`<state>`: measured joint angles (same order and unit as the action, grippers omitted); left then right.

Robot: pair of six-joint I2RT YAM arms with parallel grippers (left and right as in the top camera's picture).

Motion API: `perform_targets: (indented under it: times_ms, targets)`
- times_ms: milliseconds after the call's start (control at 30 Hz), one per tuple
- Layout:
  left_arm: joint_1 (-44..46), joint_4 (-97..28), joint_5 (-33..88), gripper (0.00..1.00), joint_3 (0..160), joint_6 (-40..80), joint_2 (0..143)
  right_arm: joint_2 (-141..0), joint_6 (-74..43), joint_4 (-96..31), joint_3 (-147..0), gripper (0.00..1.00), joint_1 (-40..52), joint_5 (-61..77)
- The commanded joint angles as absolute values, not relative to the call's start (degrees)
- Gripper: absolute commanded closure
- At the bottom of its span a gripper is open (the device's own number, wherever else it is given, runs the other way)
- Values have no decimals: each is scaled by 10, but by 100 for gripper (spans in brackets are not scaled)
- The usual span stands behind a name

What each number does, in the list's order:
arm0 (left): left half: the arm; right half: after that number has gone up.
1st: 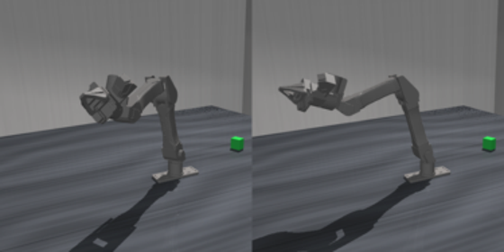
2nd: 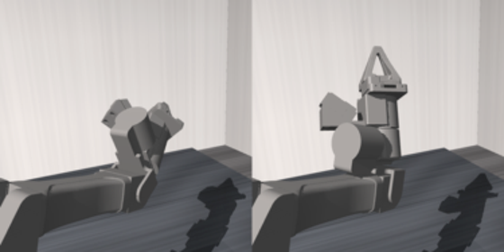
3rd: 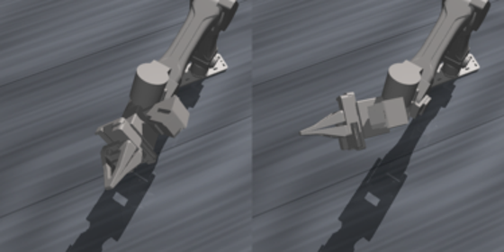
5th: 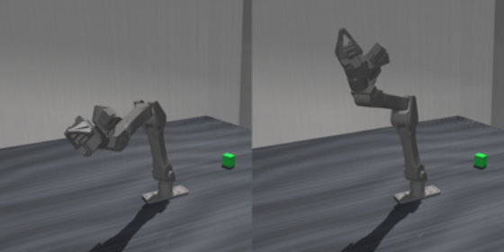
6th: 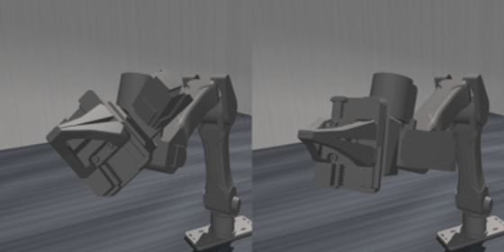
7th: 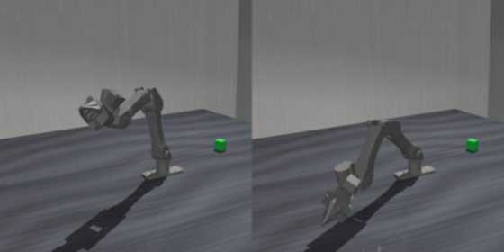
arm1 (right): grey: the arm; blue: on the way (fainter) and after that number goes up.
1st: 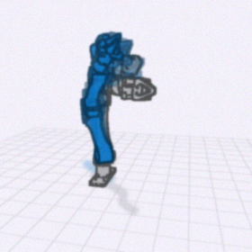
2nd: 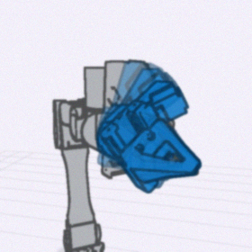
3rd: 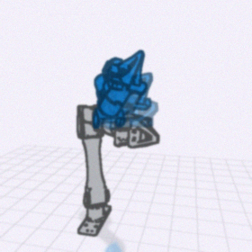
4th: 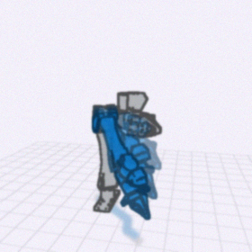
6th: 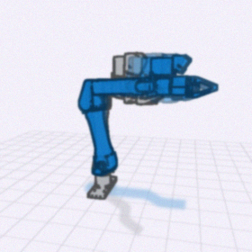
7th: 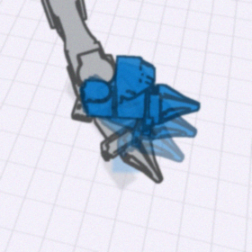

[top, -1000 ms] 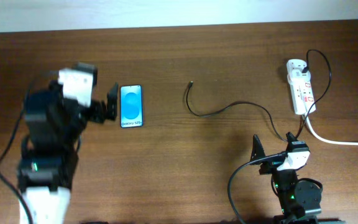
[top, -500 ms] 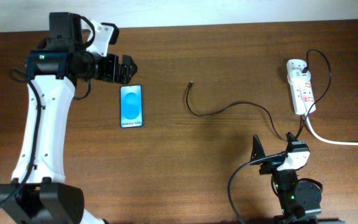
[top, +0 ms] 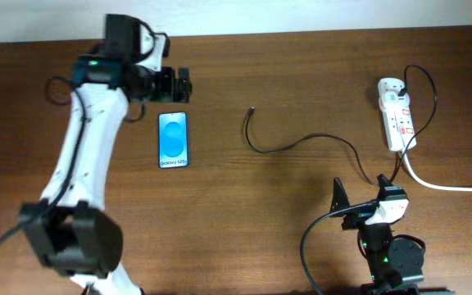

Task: Plug charger to phone and switch on socket
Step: 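Move the left gripper forward over the blue phone, then lower the left gripper and grasp the phone's bottom edge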

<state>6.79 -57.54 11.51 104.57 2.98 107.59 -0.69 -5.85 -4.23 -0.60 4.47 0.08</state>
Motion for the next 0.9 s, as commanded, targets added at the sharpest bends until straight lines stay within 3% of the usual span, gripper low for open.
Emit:
perform_targets:
  times_ms: [0, 267, 867]
  targets:
    - [83, -588, 12, 1, 1049, 112, 1130, -2, -60, -45, -3, 2, 40, 6]
    - [85, -608, 12, 1, 1049, 163, 1213, -2, -60, -45, -3, 2, 40, 6]
    - [99, -627, -29, 1, 1049, 130, 1322, -2, -60, -45, -3, 2, 40, 6]
